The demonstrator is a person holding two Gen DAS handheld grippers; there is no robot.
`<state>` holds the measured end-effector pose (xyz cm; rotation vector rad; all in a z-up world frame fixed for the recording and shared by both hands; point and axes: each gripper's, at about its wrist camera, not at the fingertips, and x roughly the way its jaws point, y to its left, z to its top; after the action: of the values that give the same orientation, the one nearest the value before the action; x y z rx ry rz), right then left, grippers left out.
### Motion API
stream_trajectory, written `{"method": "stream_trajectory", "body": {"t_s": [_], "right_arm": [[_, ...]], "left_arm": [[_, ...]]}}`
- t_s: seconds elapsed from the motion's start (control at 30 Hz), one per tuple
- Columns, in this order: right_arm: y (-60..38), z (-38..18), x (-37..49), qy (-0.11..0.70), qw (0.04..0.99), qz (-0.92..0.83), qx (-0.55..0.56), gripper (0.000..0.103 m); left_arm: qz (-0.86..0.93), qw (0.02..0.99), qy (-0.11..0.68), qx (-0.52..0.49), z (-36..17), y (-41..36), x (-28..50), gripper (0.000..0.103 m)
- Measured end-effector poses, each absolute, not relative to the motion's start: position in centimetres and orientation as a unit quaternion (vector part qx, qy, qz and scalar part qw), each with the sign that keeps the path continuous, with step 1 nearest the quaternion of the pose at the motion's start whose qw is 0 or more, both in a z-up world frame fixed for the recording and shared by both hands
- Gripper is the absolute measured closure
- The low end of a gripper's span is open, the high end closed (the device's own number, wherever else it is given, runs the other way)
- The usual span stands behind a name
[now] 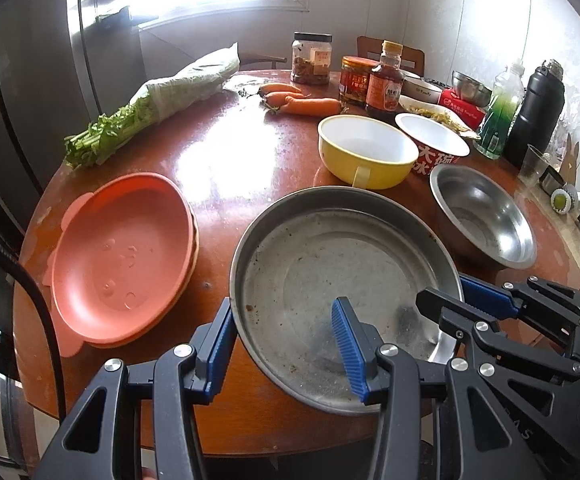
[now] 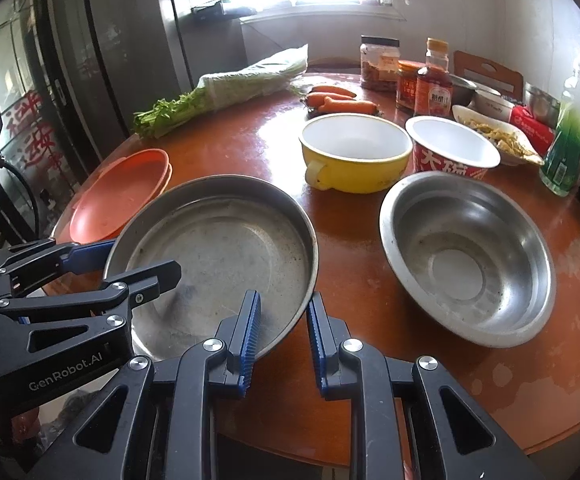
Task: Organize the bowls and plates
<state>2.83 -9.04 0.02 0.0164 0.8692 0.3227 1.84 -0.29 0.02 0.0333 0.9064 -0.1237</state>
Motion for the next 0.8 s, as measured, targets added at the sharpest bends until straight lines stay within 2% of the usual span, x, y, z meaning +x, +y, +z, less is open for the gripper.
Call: {"method": "stream_trajectory", "body": {"t_s": [0.8], "right_arm": [[-4.0, 5.2, 4.9, 0.372, 0.911, 0.178, -0.016, 0.079]], "left_arm": [[-0.043, 0.923, 0.383, -0.009, 5.3, 5.9, 2.6, 0.055]]}}
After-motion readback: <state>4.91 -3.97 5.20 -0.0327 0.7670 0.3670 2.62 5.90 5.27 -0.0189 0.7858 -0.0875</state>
